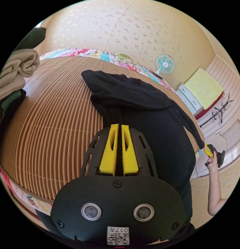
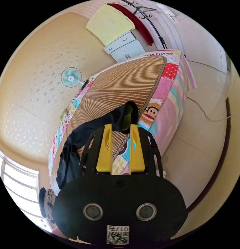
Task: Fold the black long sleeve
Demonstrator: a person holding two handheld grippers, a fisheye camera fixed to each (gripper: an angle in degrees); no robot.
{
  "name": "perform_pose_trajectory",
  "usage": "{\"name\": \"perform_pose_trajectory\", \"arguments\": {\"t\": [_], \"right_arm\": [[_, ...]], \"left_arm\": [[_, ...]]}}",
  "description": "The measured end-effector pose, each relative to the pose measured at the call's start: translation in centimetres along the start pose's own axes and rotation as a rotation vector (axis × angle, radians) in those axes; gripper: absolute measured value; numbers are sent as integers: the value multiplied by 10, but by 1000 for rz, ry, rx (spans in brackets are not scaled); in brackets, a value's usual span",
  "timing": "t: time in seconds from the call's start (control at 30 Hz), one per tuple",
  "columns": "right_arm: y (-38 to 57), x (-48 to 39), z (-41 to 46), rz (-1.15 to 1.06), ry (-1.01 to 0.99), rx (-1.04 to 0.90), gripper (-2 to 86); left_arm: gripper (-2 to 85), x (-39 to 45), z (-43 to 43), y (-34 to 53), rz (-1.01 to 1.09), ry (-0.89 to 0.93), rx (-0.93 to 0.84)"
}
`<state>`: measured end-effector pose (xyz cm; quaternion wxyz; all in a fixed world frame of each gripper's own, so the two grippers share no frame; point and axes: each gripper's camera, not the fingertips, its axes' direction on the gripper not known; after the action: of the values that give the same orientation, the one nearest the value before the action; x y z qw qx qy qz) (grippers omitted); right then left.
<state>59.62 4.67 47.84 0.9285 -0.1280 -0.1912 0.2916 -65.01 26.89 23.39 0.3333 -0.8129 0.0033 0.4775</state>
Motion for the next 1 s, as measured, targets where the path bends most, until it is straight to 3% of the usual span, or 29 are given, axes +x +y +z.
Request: {"name": "perform_pose_trajectory", "arguments": {"t": [0.1,0.23,0.33,0.4,0.5,0.57,0.63,0.8,0.87,1.0], "right_arm": [[11,-13,23,-157,11,-102,87],[28,-49,15,-228,-29,-70,40],[51,-117,-41,-415,-468,-20,35],[86,-178,-85,-709,-782,-78,40],[127,-205,-120,-908,-1071,-150,62],[138,-196,-125,-901,-1135,-139,76],[145,-180,-118,-876,-1103,-109,78],[194,-198,-50,-1066,-421,-225,108],[223,-215,-28,-1205,-327,-238,127],[280,-259,30,-1497,-390,-417,141]], "left_arm": [[16,-2,0,-1,1,3,2],[16,-3,0,-2,3,3,2],[16,-5,0,-3,3,4,3],[15,-7,-1,-3,0,10,3],[15,-9,-1,-4,-3,16,4],[14,-11,-1,-4,-3,19,4],[14,-12,-1,-4,-4,21,5],[15,-12,0,-5,2,9,4],[17,-12,0,-6,3,6,4],[19,-14,0,-6,2,8,5]]}}
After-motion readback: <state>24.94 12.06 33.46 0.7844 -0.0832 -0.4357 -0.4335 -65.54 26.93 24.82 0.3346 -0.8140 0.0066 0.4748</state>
